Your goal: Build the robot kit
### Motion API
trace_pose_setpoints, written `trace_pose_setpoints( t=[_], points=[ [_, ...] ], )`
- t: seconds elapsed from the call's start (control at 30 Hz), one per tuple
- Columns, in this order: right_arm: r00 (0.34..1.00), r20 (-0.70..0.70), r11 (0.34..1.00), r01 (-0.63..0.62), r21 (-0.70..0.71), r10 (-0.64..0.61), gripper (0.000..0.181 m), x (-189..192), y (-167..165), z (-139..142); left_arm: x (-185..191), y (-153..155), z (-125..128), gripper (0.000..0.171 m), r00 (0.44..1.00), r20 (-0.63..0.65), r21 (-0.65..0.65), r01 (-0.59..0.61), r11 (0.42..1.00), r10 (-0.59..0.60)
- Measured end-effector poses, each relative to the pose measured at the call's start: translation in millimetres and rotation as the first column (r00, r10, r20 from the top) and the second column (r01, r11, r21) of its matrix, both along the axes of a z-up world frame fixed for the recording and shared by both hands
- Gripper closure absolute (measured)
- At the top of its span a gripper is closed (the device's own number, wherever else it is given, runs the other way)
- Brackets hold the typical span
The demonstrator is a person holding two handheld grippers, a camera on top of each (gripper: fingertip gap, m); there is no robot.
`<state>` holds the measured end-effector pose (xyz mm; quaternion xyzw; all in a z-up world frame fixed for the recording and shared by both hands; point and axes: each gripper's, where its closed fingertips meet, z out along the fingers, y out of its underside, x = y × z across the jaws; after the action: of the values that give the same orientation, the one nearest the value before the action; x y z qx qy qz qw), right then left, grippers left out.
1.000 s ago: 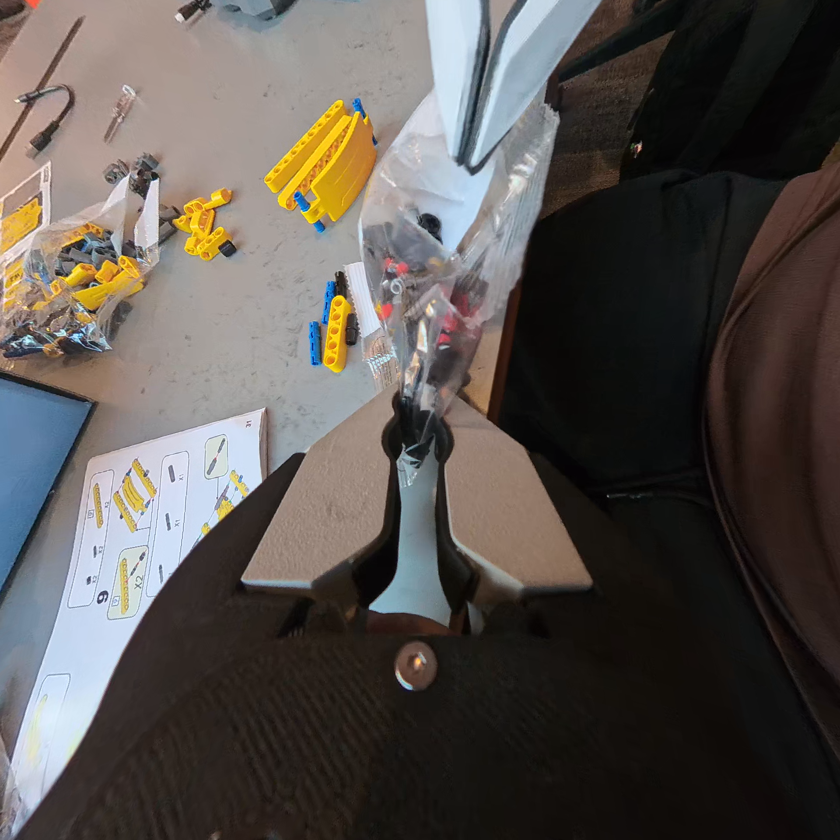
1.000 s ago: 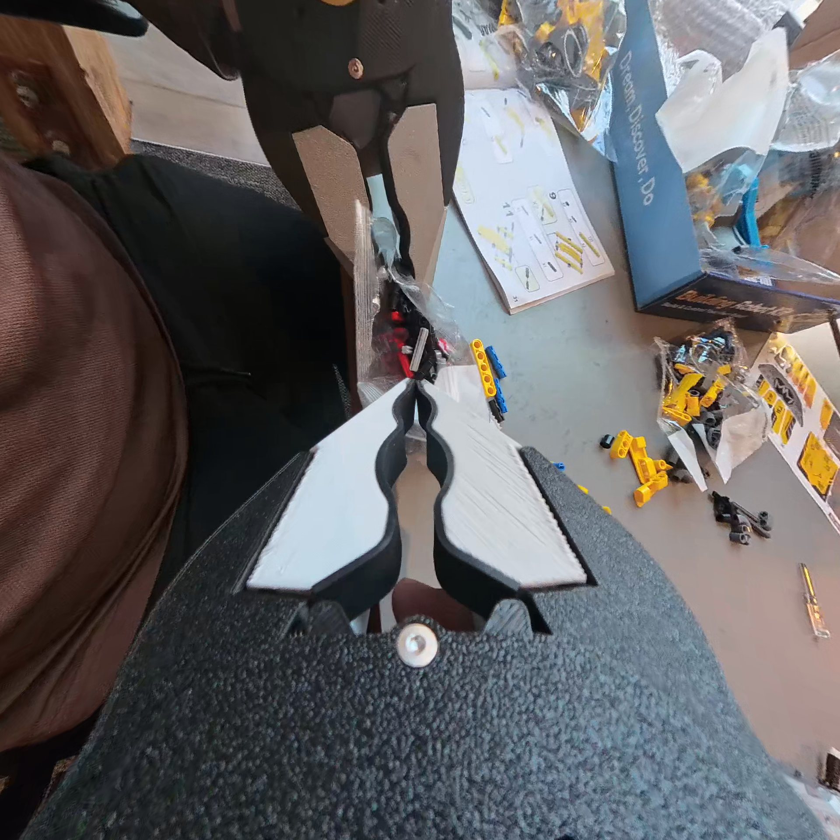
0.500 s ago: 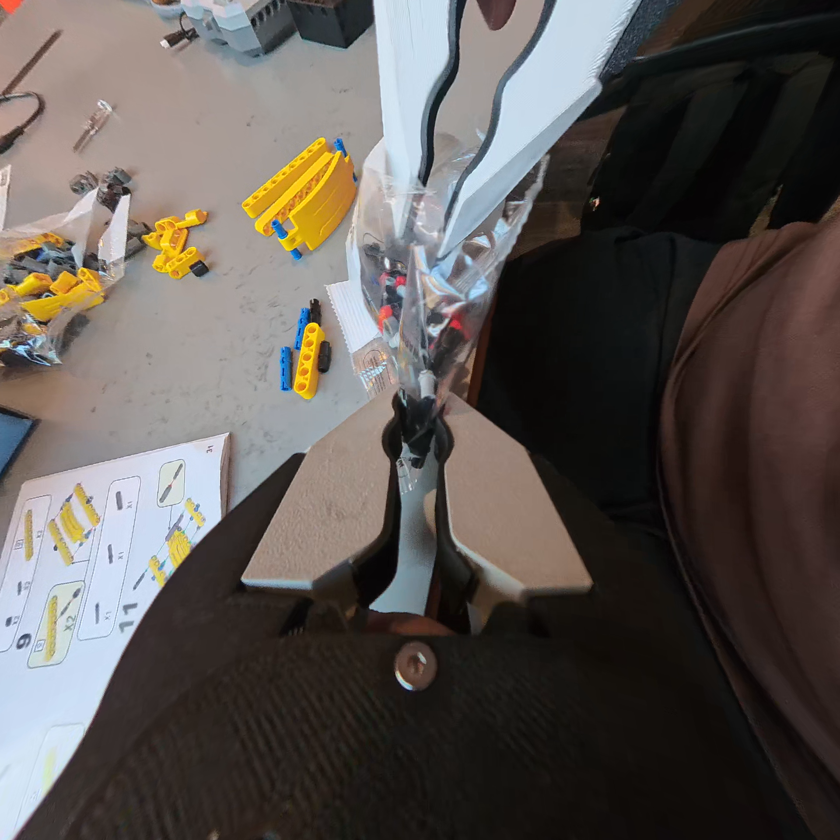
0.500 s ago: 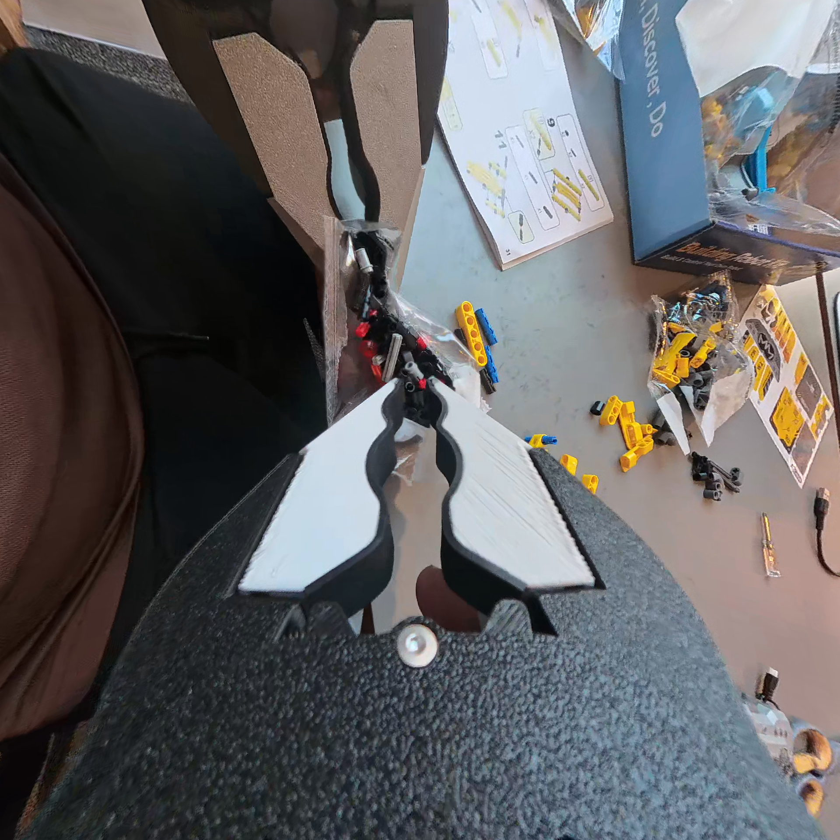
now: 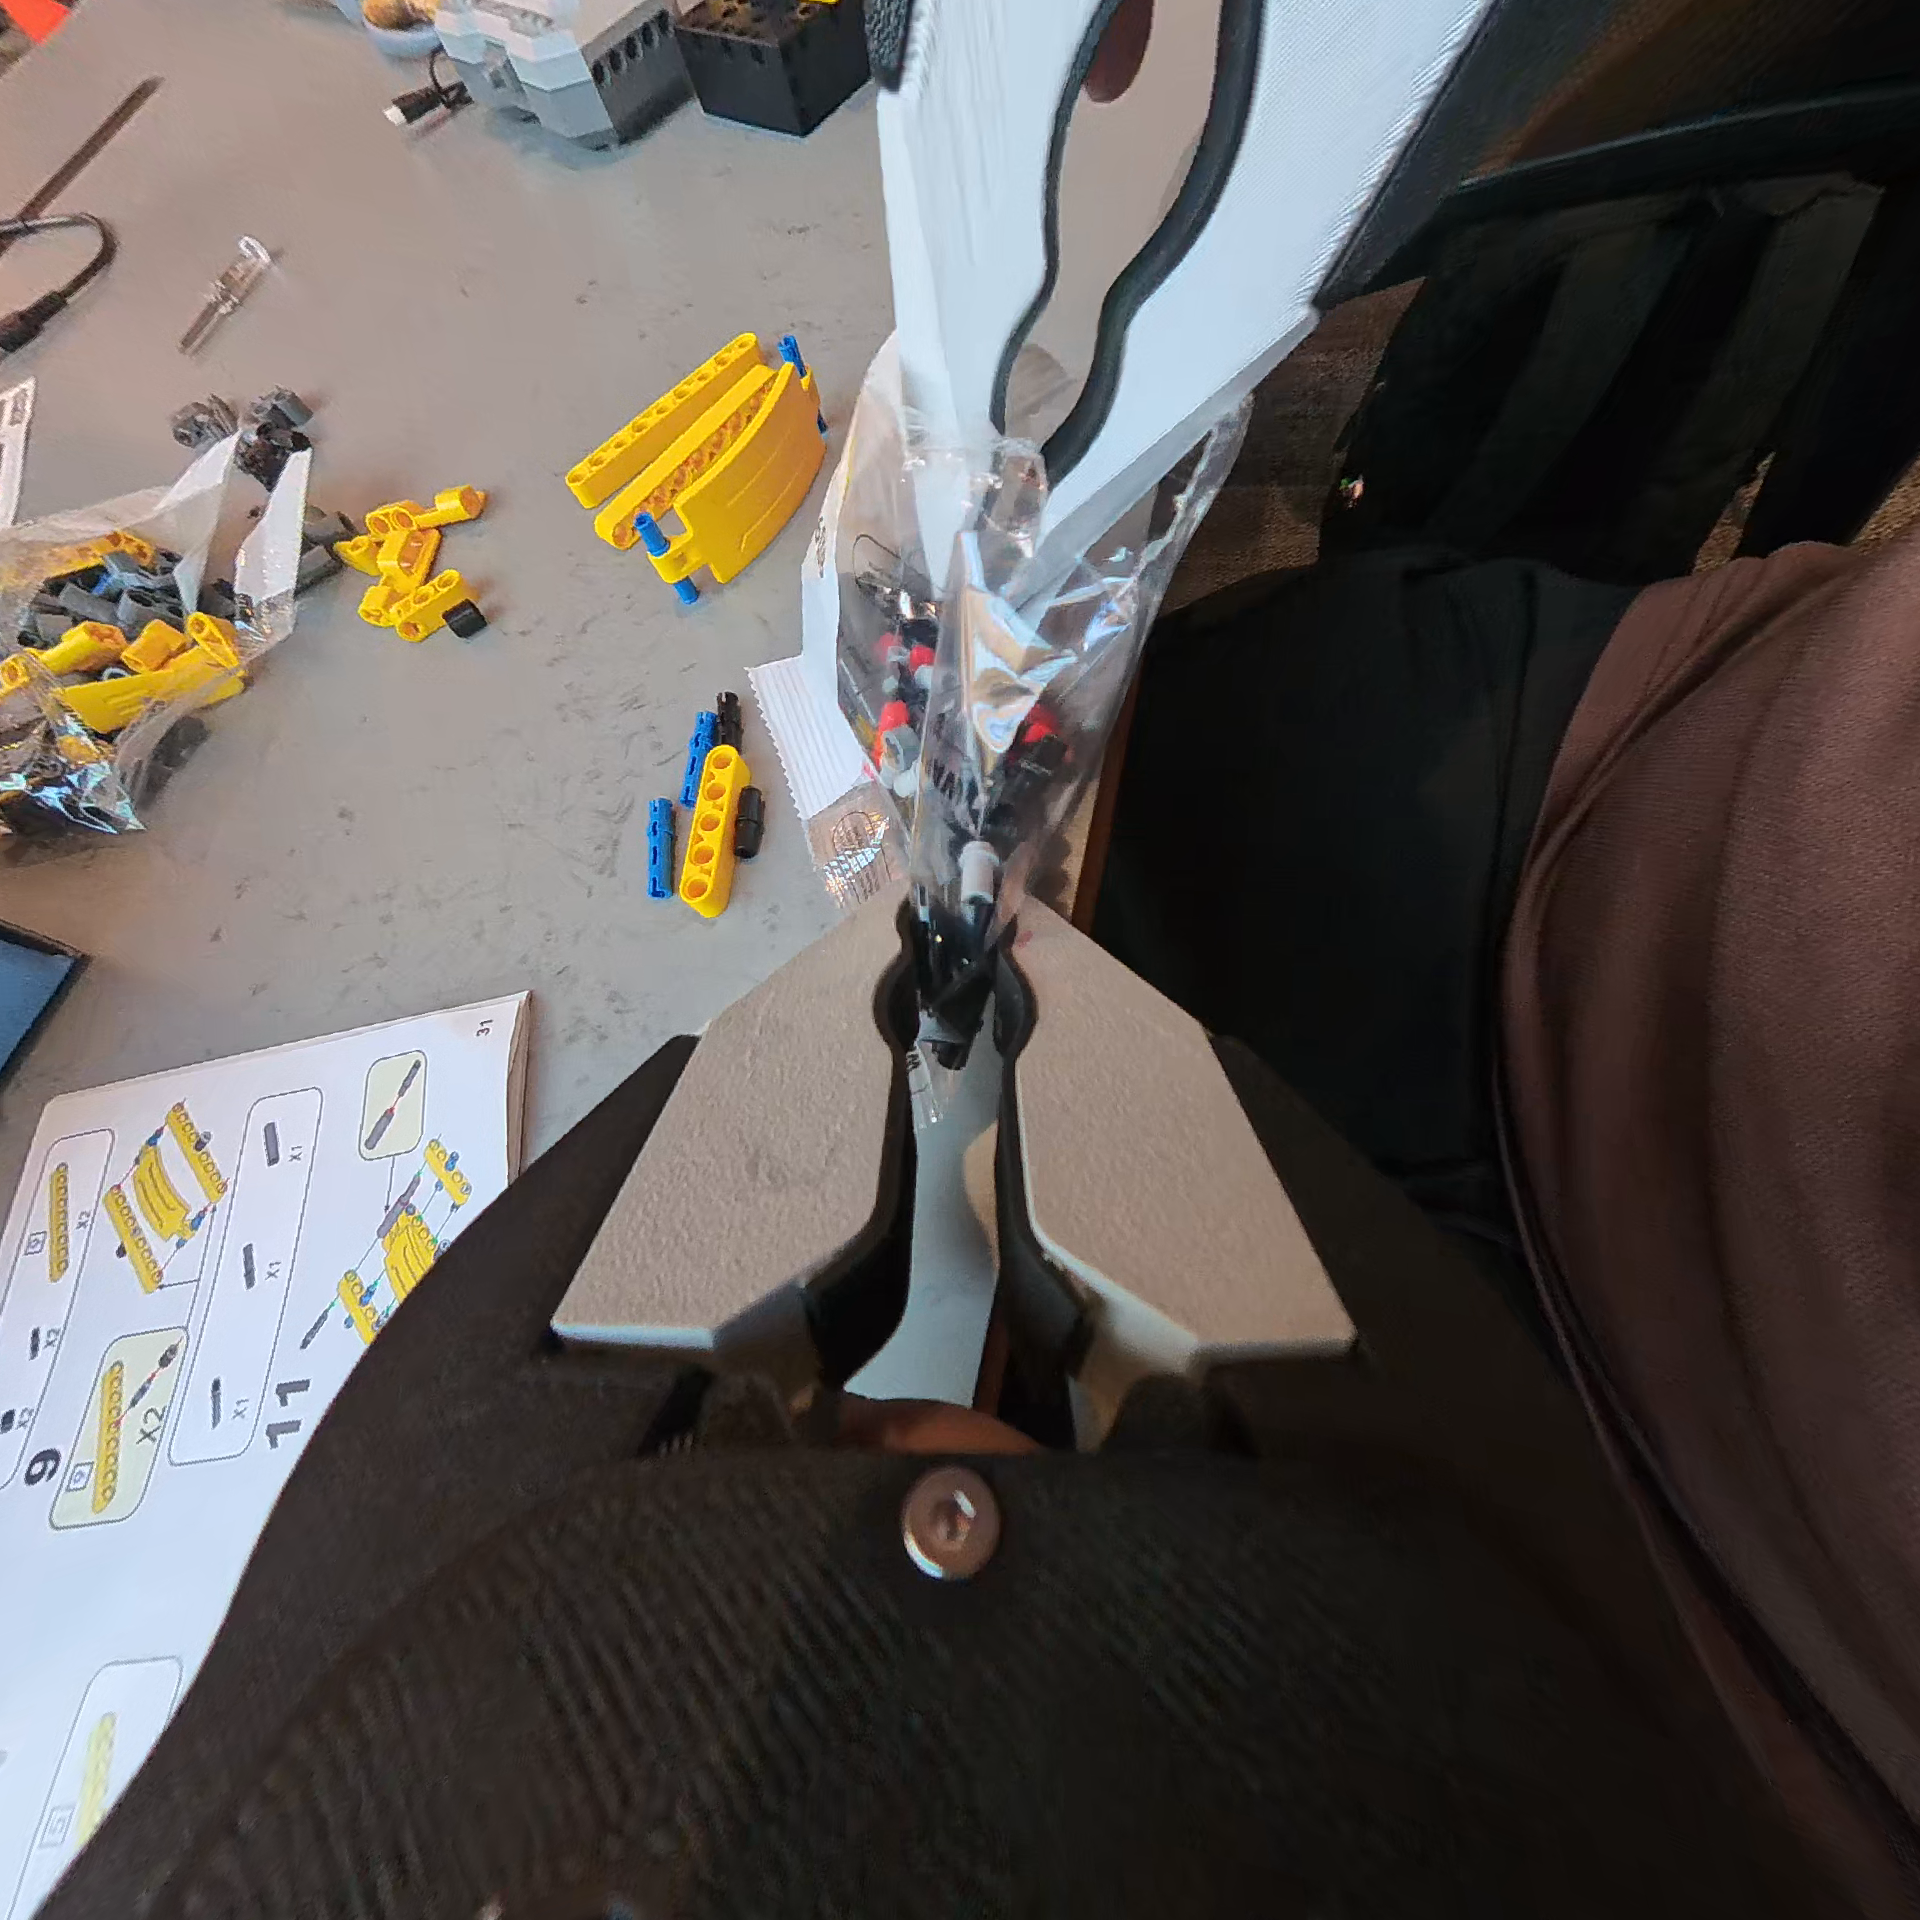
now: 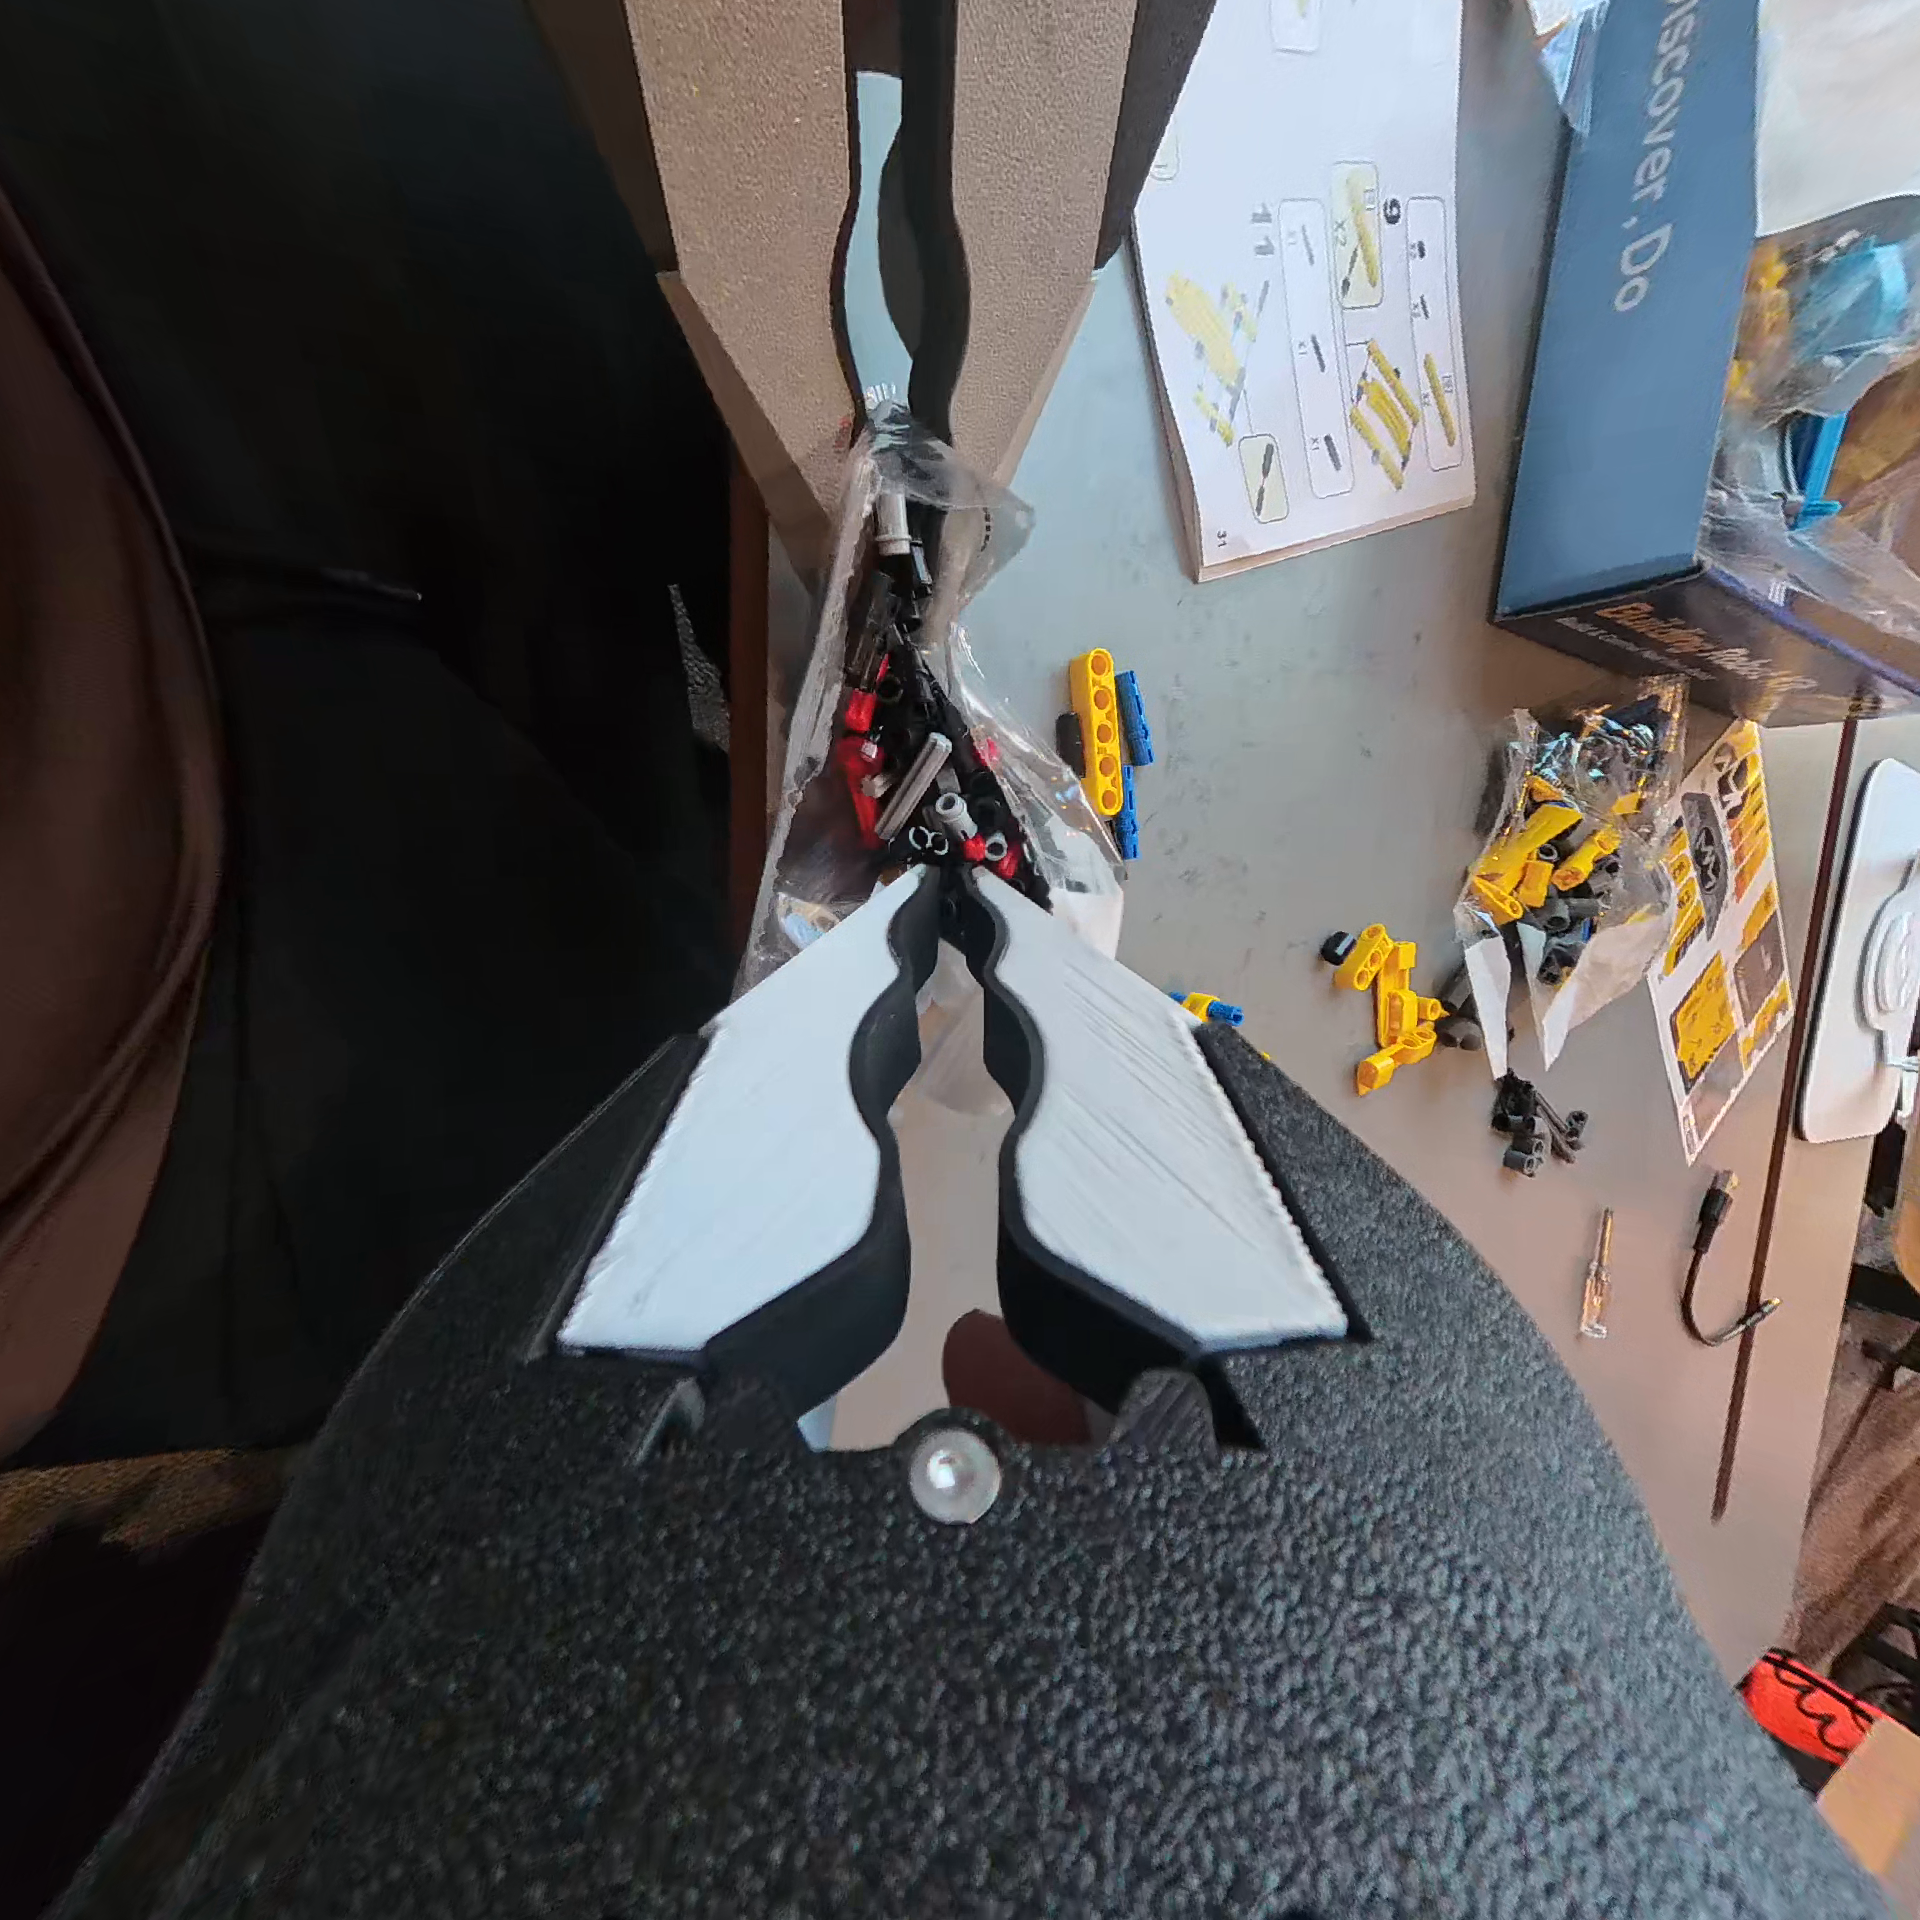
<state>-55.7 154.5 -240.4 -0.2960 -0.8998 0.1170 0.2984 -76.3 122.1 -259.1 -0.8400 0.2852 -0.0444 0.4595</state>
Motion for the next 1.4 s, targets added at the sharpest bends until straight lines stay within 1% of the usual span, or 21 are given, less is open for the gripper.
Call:
trace_pose_setpoints(
  t=[0.1, 0.3, 0.6, 0.8, 1.1, 1.4],
  points=[
    [1.0, 0.014, 1.0, 0.0, 0.006, 0.0, 0.18, -1.0, -0.2, -3.1, -0.1, -0.1, 0.3, 0.166, 1.0, 0.004, 0.001, 0.0, 1.0, 0.0],
    [0.998, 0.046, 0.999, 0.034, 0.017, -0.035, 0.178, -2.3, 3.2, -2.7, 0.1, -0.5, 2.2, 0.167, 1.0, 0.012, 0.013, 0.002, 1.0, -0.003],
    [0.998, 0.046, 0.999, 0.053, -0.002, -0.053, 0.176, -2.1, 3.9, -6.0, 0.6, -1.0, 0.6, 0.166, 1.0, 0.004, 0.006, 0.006, 1.0, -0.006],
    [0.998, 0.033, 0.998, 0.056, 0.003, -0.056, 0.175, -3.7, 4.3, -7.0, 0.7, -0.9, -0.4, 0.166, 1.0, 0.003, -0.001, 0.006, 1.0, -0.006],
    [0.997, 0.056, 0.998, 0.053, -0.026, -0.051, 0.173, -4.2, 2.5, -11.8, 0.7, -0.9, -1.6, 0.167, 1.0, -0.002, -0.007, 0.005, 1.0, -0.005],
    [0.996, 0.07, 0.998, 0.054, -0.023, -0.053, 0.172, -5.0, 2.5, -16.5, 0.8, -0.9, -1.9, 0.166, 1.0, -0.001, -0.01, 0.005, 1.0, -0.005]
  ],
)
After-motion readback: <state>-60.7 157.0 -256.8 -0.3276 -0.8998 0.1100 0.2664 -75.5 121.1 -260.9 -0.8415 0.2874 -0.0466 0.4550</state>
